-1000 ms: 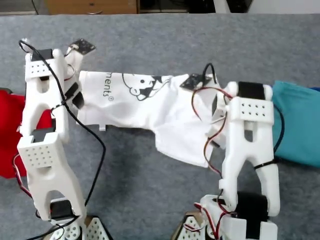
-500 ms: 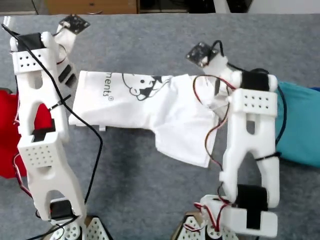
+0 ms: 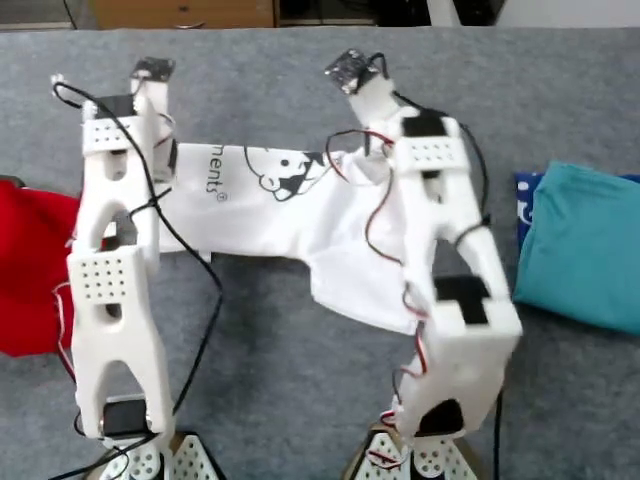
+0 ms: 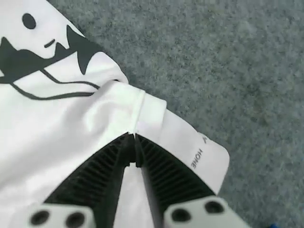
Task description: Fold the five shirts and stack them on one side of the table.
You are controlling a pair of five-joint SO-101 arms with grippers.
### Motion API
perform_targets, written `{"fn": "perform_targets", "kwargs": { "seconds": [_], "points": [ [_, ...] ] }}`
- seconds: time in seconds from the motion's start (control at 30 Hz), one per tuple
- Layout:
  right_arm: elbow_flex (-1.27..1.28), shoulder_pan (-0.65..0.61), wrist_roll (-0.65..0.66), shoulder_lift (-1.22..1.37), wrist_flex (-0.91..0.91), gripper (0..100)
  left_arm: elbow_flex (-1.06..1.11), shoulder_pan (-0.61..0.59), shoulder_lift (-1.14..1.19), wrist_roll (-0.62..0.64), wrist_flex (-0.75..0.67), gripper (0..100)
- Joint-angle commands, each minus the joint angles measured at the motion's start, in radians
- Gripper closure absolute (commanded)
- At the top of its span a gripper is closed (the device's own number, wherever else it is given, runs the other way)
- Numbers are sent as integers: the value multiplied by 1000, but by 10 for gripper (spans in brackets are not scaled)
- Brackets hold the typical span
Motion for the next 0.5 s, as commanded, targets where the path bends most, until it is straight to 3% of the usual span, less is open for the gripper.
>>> {"fn": "perform_targets", "kwargs": {
  "seconds": [0.0, 0.3, 0.47],
  "points": [
    [-182, 7, -6, 143, -11, 996, -68, 26, 27, 8, -15, 981],
    [-634, 145, -3, 475, 262, 996, -235, -55, 147, 8, -8, 981],
    [-880, 160, -3, 567, 407, 996, -292, -95, 151, -25, 0, 982]
  ]
}}
